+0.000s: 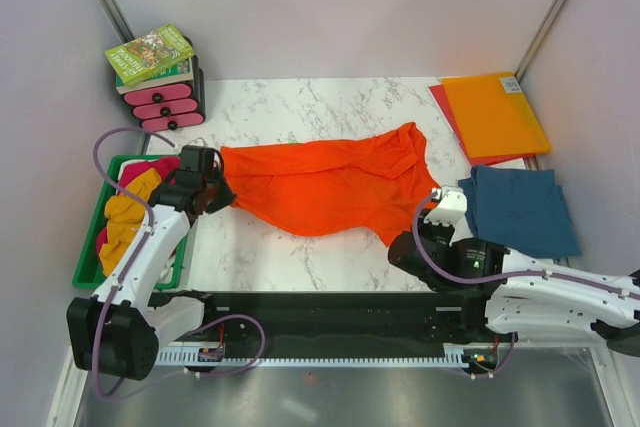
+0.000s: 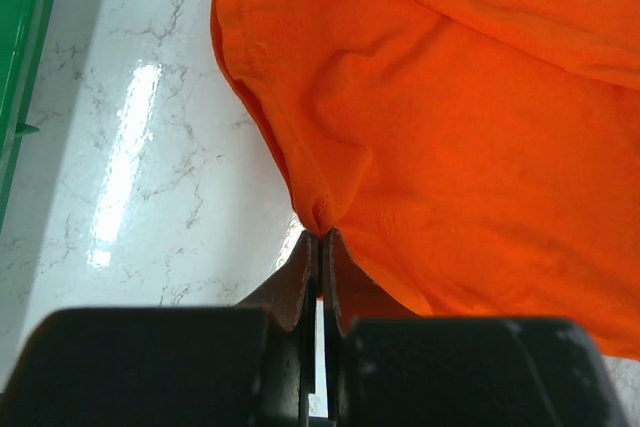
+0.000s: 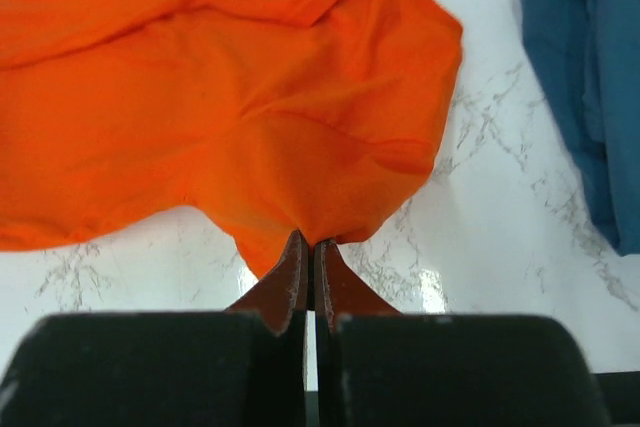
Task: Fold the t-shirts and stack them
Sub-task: Fold the tshirt
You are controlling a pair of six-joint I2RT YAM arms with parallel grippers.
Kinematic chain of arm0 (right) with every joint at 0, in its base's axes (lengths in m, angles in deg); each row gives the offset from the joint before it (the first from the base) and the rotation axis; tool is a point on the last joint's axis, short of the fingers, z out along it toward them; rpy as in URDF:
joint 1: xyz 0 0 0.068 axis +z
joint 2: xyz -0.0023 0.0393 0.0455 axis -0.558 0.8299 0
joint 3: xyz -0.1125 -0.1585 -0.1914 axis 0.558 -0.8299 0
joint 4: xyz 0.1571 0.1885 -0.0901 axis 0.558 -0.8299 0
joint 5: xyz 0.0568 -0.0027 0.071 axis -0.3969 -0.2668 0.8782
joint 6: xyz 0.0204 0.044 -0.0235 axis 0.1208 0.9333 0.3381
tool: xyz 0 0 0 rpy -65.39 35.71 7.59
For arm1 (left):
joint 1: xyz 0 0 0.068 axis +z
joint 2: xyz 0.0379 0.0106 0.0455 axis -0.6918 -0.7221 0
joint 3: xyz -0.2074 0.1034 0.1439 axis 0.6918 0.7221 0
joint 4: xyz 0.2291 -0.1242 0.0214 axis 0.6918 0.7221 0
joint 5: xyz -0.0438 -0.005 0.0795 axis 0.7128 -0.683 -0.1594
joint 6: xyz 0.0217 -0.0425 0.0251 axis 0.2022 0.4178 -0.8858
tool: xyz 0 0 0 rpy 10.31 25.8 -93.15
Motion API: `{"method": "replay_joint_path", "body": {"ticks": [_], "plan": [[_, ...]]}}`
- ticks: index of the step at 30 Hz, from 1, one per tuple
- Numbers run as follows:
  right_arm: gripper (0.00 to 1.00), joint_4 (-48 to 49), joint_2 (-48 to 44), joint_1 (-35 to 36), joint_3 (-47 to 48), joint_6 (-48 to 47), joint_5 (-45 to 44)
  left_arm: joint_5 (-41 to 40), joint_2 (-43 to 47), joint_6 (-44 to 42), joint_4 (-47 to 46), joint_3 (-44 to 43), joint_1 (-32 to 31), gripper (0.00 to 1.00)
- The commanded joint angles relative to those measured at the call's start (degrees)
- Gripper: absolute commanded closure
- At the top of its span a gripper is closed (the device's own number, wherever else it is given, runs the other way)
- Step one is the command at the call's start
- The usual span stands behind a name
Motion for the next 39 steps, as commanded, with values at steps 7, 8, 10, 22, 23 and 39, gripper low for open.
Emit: {"method": "replay_joint_path", "body": {"ticks": [7, 8, 10, 22, 23, 39], "plan": [[1.0, 3.5, 1.4, -12.2, 8.2, -16.0, -7.7, -4.4, -4.3, 0.2, -0.8, -1.8, 0.0, 0.98], [1.0, 6.8, 1.7, -14.8, 8.2, -18.2, -7.0, -4.5, -4.5, 0.3, -0.9, -2.0, 0.1, 0.98], [1.0, 9.9, 3.2, -17.7, 8.2, -23.2, -5.5, -5.0, -4.9, 0.5, -1.1, -2.4, 0.3, 0.98], [1.0, 29.4, 15.0, -37.7, 10.0, -37.9, 8.5, -7.6, -9.1, 2.4, -3.0, -3.9, 2.6, 0.98], [1.0, 30.3, 16.0, -38.3, 10.5, -39.1, 8.9, -7.8, -9.6, 2.6, -3.0, -4.6, 2.6, 0.98], [1.0, 36.7, 39.1, -41.8, 24.5, -42.3, 12.8, -9.5, -23.2, 3.4, -5.2, -10.1, 4.8, 0.98]]}}
